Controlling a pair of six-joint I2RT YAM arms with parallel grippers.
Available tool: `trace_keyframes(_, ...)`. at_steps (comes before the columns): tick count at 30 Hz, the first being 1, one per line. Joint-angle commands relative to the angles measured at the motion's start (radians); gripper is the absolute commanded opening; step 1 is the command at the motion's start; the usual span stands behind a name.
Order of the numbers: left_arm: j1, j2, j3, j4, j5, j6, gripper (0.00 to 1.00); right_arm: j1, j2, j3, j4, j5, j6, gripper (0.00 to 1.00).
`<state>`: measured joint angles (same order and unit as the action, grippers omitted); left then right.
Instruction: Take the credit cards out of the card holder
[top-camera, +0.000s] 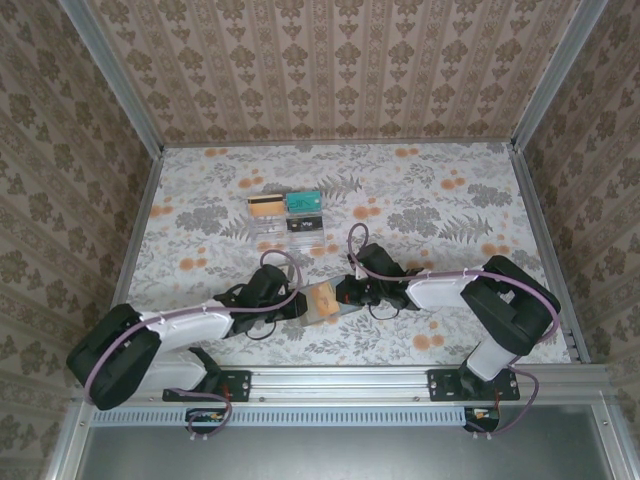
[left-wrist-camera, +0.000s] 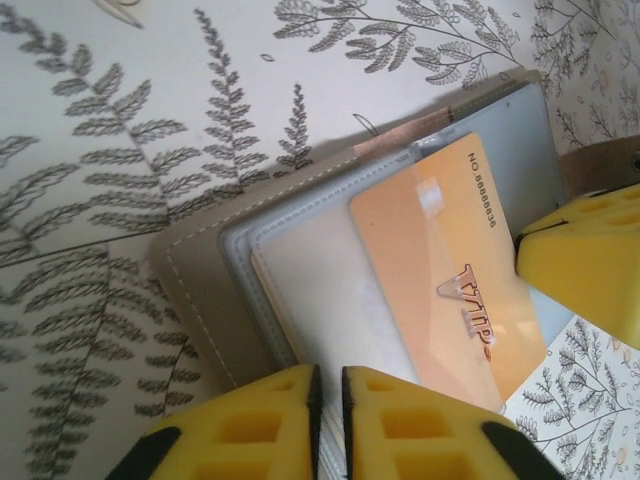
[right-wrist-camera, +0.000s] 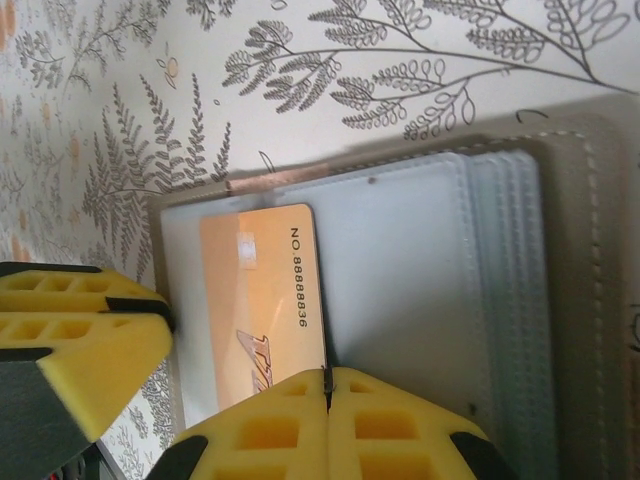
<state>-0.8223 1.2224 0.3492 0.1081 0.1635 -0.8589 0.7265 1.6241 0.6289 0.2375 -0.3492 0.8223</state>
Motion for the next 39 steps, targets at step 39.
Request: trace_keyframes(39,-0.054,0.093,0.056,-0.049,-0.027,0.020,0.06,-0.038,-0.018,-0.050,0.022,-0.028,-0.028,0.01)
